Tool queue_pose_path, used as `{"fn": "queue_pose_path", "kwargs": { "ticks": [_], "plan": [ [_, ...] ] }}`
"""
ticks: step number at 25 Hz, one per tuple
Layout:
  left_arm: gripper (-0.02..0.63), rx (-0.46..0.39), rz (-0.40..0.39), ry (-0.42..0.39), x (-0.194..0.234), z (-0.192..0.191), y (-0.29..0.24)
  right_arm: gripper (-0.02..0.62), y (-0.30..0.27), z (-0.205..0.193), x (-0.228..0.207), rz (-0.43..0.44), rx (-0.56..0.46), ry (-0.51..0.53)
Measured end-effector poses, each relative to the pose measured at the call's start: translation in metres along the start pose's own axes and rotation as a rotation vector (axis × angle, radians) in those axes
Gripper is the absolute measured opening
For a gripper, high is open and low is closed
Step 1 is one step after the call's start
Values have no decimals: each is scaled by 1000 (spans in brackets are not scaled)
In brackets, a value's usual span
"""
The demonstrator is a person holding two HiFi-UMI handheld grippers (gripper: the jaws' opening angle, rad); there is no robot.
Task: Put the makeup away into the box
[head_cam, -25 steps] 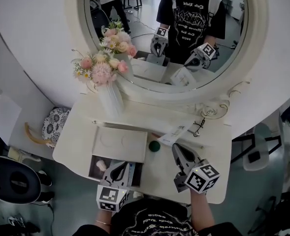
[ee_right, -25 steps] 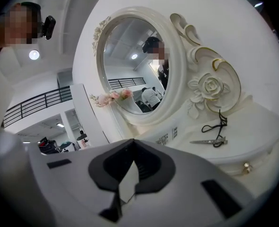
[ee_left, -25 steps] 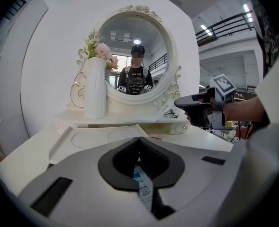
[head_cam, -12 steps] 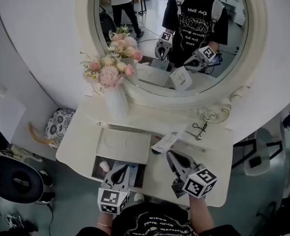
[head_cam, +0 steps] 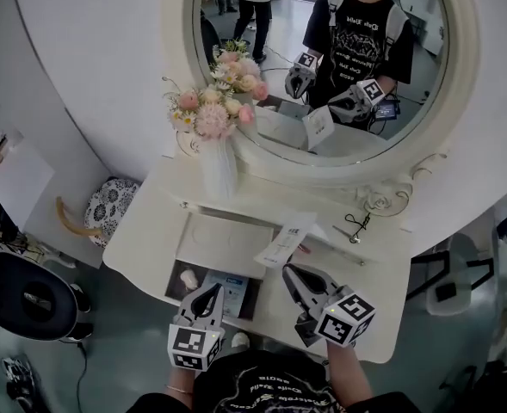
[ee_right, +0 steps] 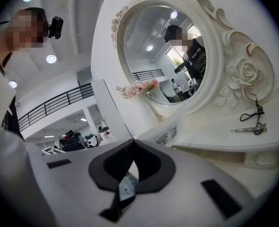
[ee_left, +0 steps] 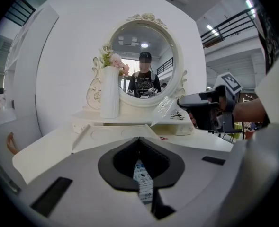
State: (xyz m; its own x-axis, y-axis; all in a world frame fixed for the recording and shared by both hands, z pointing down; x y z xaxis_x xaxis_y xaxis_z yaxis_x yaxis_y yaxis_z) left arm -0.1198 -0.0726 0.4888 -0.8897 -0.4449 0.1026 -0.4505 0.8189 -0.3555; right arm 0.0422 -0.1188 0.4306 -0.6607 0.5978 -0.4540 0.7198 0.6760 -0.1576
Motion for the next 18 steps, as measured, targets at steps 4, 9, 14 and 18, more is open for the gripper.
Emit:
{"fn": "queue_pose_path", "kwargs": {
  "ticks": [4, 9, 14, 18],
  "plan": [
    [15, -5, 22, 7, 4, -3, 8, 8, -7, -4, 15, 48, 15, 12],
    [15, -15, 61, 20, 12, -4, 20, 8, -16, -10, 33, 121, 40, 21],
    [15, -24, 107, 29, 23, -5, 35, 8, -27, -17, 48, 169, 63, 14],
    [15, -37, 130, 22, 29, 0, 44, 8, -30, -20, 56, 189, 77, 26]
  ]
}}
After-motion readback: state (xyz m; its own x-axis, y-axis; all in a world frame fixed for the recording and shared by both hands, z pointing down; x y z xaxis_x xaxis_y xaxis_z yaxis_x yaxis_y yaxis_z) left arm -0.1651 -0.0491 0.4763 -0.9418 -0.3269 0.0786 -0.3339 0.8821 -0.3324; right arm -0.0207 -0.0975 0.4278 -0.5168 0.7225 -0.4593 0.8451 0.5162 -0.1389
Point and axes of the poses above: the fingertips, and each gripper's own axes: y backward along the fingers, x to its left, z out of its top, the point moved 2 cm from there along y, backward along the fingers, and after that the axes turned 5 degrees about -z, right-handed, at the moved point
